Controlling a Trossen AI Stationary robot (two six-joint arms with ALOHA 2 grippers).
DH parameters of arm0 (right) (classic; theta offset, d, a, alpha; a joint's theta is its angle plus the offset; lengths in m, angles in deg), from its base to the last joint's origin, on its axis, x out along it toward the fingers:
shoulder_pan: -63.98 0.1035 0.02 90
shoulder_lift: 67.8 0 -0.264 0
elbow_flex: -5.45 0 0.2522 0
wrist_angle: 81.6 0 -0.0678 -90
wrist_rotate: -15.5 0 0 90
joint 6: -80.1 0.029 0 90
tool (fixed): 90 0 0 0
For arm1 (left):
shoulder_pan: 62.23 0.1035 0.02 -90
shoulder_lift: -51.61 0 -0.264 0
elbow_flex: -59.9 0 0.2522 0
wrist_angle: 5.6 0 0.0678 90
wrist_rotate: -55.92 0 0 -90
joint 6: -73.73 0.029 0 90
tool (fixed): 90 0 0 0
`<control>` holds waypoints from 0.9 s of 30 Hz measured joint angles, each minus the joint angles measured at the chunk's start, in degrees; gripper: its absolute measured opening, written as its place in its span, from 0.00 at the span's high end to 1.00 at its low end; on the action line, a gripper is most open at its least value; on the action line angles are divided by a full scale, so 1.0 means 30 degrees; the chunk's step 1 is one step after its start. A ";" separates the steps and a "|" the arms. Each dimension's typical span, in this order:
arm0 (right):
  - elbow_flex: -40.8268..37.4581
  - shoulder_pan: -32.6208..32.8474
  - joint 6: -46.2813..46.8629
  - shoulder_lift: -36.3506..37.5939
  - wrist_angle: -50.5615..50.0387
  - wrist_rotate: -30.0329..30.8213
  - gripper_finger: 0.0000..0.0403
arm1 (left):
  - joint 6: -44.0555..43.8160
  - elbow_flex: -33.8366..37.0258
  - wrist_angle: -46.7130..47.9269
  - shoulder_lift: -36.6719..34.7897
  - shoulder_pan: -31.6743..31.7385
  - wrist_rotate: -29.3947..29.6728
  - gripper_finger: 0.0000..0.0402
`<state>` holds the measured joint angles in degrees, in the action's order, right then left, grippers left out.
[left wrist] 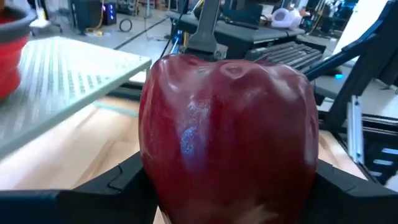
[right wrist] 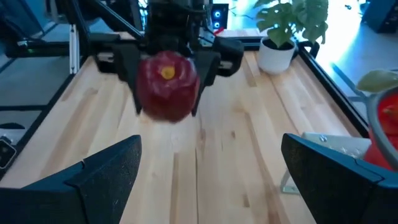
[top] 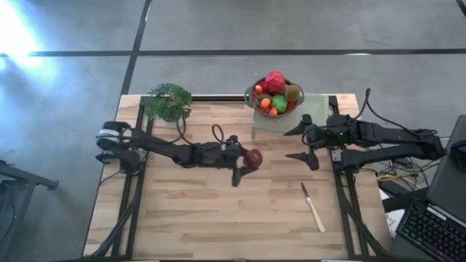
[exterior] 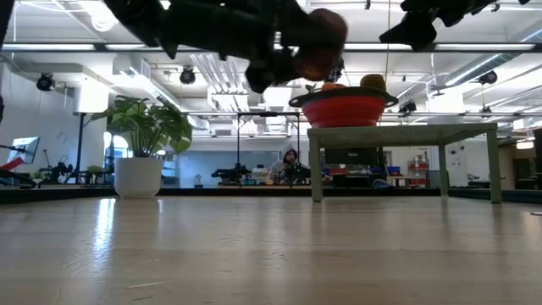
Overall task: Pick & Place Fruit
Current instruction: Put the red apple into the strainer bowl on the shelf
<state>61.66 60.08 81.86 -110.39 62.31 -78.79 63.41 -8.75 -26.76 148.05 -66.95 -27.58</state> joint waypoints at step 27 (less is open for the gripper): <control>-0.0015 0.0303 -0.0240 -0.0391 0.1182 -0.0746 0.05 | 0.4422 -0.6986 -0.0224 0.4393 0.0283 0.1452 0.31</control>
<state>61.62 60.99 81.14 -111.57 65.85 -81.03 76.68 -29.70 -27.43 161.23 -66.10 -23.23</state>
